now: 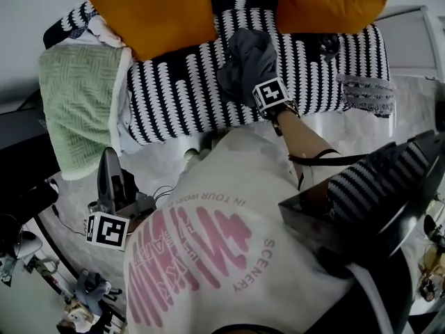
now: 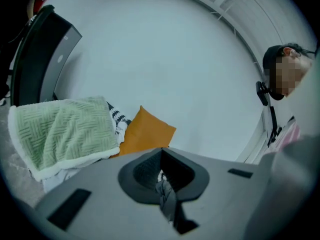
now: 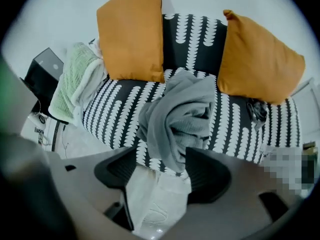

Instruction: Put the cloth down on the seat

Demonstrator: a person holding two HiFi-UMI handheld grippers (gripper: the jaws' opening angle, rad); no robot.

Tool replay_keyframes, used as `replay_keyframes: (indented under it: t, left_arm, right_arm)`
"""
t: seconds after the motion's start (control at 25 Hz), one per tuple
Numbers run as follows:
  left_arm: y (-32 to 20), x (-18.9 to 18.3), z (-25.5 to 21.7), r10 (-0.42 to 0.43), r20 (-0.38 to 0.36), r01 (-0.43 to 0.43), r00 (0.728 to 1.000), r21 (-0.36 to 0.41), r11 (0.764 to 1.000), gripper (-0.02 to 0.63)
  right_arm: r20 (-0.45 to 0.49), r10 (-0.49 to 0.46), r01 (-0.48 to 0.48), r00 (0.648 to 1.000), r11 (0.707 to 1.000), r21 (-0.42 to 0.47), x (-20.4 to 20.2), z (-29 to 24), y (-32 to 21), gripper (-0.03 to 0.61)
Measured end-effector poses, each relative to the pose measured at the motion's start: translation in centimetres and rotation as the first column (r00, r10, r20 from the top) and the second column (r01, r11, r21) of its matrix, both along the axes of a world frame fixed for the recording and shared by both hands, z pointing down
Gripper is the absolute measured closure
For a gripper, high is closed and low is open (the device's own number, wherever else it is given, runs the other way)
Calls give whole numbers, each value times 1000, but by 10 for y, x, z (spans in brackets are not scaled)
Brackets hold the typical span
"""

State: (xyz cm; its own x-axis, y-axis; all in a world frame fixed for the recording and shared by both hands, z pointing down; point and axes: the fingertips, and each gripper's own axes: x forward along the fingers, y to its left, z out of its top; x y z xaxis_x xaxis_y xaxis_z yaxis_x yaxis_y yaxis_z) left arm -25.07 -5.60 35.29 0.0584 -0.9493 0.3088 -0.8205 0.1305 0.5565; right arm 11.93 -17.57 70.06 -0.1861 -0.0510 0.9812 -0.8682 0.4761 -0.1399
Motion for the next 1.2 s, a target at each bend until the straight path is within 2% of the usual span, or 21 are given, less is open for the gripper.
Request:
replay_keyframes:
  t: [0.24,0.36,0.48,0.6,0.8,0.88,0.96,1.04,1.12,1.2]
  left_arm:
    - [13,-21,-9,121,-11,-121,993,45,992,604]
    - [10,-23,-1,168,3,-168,986,23,986,604]
    - [8,-22,4,227,33,-227,973,10,974,606]
    - [10,-24,2,293,49,-294,955,24,955,605]
    - [8,-23,-2,386,36,-387,922,61,920,606]
    - [9,-17,-2,421,36,-423,906,69,904,604]
    - [10,-12,-1,452,35,-453,891,69,889,604]
    - [10,-7,0,478,35,-479,878,70,875,604]
    - [7,-3,-1,502,36,-503,864,76,861,606]
    - [6,-1,-2,519,38,-521,854,84,850,604]
  right_arm:
    - [87,214,-218,973,975,41,-17,-32,41,258]
    - [91,243,-252,966,962,103,-20,-42,41,258]
    - [77,246,-257,966,942,217,-21,-65,36,264]
    - [108,290,-309,951,894,324,-24,-98,35,298]
    - [227,387,-448,894,783,431,-28,-158,43,319]
    - [356,365,-499,860,748,437,-41,-186,47,395]
    - [524,307,-555,794,718,421,-61,-218,50,490]
    - [639,235,-589,732,691,420,-78,-252,55,521]
    - [679,154,-582,718,667,464,-92,-282,61,532]
    - [700,77,-564,710,659,499,-107,-305,67,532]
